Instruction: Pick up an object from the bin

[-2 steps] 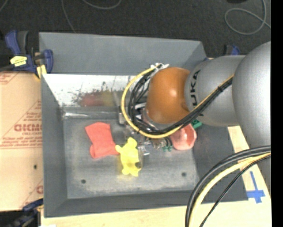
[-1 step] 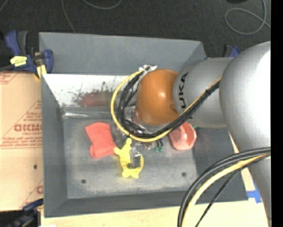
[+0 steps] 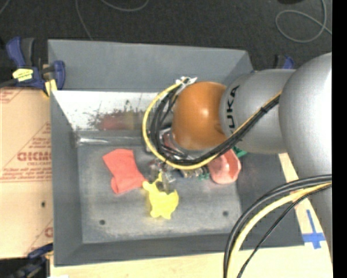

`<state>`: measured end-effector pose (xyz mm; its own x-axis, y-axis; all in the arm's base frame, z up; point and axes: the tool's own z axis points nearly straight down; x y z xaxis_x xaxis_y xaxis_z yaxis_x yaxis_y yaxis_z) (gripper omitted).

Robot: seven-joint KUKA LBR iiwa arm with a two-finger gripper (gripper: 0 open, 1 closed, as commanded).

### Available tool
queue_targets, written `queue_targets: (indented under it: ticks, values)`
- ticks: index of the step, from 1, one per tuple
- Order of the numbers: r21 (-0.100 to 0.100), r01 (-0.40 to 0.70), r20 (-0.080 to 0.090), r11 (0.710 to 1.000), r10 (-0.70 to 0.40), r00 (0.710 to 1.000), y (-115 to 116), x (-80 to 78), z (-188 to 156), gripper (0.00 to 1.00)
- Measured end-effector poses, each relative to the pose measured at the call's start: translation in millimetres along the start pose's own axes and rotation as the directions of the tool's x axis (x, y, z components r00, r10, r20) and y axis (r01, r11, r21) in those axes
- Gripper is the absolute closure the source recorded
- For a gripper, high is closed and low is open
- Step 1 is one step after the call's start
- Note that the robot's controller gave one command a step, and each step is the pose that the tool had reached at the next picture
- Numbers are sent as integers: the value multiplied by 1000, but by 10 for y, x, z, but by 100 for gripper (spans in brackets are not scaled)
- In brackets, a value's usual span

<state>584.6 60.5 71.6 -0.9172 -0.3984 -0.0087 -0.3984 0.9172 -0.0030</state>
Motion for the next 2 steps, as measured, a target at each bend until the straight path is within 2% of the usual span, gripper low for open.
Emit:
queue_targets:
  ticks: [1,2]
  values:
    - [0,-1,0,1000,1,1000,1,0,0,100]
    - [1,24,4,1000,-24,1000,-161,-58,-697,100]
